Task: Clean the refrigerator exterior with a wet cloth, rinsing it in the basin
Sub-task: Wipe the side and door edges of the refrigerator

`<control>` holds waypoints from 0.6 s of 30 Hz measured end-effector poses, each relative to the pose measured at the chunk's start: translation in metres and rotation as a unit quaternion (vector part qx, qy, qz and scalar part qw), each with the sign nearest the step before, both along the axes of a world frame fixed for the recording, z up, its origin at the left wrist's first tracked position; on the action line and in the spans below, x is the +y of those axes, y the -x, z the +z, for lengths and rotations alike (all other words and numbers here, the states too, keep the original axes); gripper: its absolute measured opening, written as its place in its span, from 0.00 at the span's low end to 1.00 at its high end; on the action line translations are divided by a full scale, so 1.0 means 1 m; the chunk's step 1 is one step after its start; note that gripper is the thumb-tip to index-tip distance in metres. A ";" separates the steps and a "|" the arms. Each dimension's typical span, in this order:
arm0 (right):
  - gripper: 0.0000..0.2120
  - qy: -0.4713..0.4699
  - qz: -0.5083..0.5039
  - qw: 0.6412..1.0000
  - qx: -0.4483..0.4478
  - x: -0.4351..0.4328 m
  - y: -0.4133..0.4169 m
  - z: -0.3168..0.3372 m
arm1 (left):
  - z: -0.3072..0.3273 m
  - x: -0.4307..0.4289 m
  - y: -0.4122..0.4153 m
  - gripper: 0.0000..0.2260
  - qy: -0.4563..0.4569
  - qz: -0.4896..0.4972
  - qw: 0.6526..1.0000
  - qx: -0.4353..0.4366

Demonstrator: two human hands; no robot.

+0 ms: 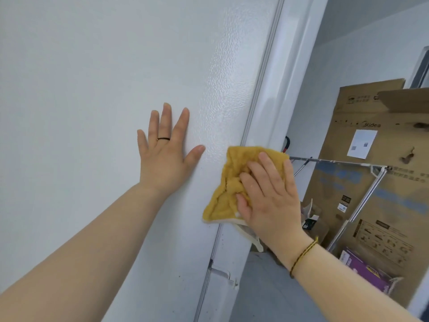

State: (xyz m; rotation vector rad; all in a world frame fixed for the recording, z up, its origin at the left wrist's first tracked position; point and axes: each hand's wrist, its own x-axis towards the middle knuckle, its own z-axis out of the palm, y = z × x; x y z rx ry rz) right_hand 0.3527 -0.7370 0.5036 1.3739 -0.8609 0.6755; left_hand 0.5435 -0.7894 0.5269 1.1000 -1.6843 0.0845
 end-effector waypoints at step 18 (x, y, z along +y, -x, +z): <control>0.18 -0.073 -0.028 0.989 0.123 0.010 0.018 -0.030 | -0.087 0.013 -0.019 0.32 -0.038 -0.019 0.997 -0.064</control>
